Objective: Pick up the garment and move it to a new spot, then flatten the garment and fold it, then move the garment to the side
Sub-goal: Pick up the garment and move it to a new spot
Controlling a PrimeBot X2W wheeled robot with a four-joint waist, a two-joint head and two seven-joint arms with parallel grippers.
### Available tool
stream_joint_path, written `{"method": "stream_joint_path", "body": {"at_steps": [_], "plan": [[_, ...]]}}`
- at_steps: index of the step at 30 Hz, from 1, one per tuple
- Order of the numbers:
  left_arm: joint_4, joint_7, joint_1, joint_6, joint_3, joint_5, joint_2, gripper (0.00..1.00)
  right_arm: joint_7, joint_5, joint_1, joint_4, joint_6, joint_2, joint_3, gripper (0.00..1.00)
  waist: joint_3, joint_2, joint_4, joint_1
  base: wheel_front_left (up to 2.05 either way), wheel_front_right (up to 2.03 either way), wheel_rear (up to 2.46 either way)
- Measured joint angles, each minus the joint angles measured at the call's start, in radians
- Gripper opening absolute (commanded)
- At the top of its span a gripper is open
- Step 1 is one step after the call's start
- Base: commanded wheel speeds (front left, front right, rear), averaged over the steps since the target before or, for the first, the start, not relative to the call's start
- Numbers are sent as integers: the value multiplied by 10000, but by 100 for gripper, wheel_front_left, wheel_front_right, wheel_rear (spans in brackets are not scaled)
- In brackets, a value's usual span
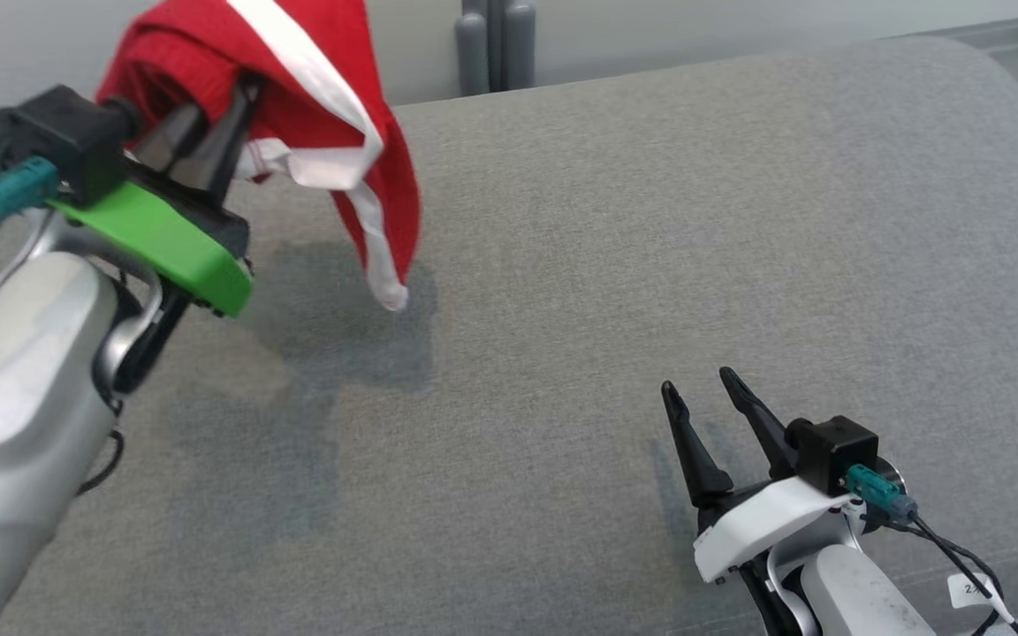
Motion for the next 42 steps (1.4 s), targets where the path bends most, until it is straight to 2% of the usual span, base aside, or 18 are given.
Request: {"method": "stream_joint_path", "body": {"at_steps": [9,13,20,22,27,28,29,30,36,42], "plan": [[-449,-15,1377,71,556,533,-2010,0,2,25,-19,-104,0,-2,46,100,47,1,-1565,0,0,0,0],[-107,-29,2081,40,926,759,-2592,0,2,-17,-5,-176,0,-6,-65,100,142,0,-2217,0,0,0,0],[1804,-31,3257,17,1116,913,-2991,0,2,-8,-5,-288,0,-8,-211,100,547,-1,-2868,0,0,0,0],[2499,-29,3546,17,794,1233,-2951,0,2,-17,-11,-318,0,-15,-199,100,681,-1,-2895,0,0,0,0],[3536,-35,4005,13,920,1478,-3118,0,2,-56,-21,-337,0,-4,-201,100,808,-1,-2652,0,0,0,0],[3586,-36,4086,13,974,1584,-3139,20,2,-88,-23,-341,0,-4,-201,100,810,-1,-2571,0,0,0,0],[3605,-38,4160,12,1099,1657,-3179,50,2,-134,-23,-343,0,0,-194,100,802,-1,-2478,0,0,0,0],[3607,-38,4216,0,1216,1708,-3212,100,2,-136,-23,-347,0,2,-198,100,786,-1,-2378,0,0,0,0],[3290,-36,4610,73,1812,2545,-3287,100,2,-192,-14,-359,0,2,-161,100,651,-1,-1795,0,0,0,0],[2282,-36,5594,278,3070,3475,-3620,100,2,-217,4,-282,0,8,-52,100,345,-1,-911,0,0,0,0]]}}
